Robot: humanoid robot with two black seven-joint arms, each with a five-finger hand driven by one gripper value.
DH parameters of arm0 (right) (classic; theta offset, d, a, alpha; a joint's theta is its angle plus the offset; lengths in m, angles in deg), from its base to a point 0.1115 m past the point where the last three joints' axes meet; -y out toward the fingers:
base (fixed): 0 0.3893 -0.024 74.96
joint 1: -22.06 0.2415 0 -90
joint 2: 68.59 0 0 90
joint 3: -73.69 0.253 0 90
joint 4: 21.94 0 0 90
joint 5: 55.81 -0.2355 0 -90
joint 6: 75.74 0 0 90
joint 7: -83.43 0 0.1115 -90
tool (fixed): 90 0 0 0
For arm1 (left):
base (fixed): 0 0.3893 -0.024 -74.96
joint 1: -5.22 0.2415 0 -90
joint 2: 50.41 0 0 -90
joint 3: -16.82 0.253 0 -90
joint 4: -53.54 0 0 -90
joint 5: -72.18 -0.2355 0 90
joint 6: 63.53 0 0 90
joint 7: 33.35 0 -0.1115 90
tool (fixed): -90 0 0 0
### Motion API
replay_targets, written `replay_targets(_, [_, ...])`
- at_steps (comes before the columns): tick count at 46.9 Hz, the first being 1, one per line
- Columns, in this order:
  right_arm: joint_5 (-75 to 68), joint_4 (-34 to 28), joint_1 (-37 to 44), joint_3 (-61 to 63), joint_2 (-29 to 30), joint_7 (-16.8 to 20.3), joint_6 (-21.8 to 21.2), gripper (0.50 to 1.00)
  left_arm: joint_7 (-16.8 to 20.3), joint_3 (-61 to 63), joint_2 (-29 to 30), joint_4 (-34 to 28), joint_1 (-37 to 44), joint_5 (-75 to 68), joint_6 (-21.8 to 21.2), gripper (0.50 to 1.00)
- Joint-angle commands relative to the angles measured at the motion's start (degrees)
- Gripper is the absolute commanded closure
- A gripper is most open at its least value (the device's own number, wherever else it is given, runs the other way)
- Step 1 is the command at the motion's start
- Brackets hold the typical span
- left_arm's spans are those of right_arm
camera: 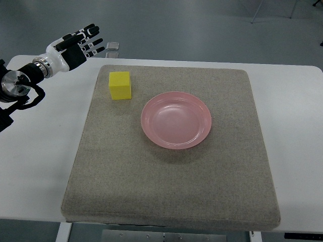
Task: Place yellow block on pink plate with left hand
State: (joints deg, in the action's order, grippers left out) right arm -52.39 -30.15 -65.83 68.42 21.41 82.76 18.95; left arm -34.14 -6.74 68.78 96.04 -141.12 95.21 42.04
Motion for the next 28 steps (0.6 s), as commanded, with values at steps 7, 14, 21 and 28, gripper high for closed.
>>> replay_targets(7, [0.0,-0.05,0.0,0.0,0.0,-0.04,-0.04,0.576,0.0,0.0,0.0,-0.13,0.01,0.0,-0.01,0.506])
replay_targets(14, [0.0,0.04,0.0,0.0,0.0,-0.04,0.05,0.576,-0.09,0.36,0.35,0.05,0.01,-0.62,0.07,0.506])
replay_targets(21, [0.0,-0.05,0.0,0.0,0.0,-0.04,-0.04,0.576,0.0,0.62,1.93,-0.31,0.01,-1.06,0.77,0.506])
replay_targets(28, [0.0,-0.05,0.0,0.0,0.0,-0.04,0.05,0.576,0.0,0.8,2.98,-0.83,-0.26,-7.28,6.39,0.508])
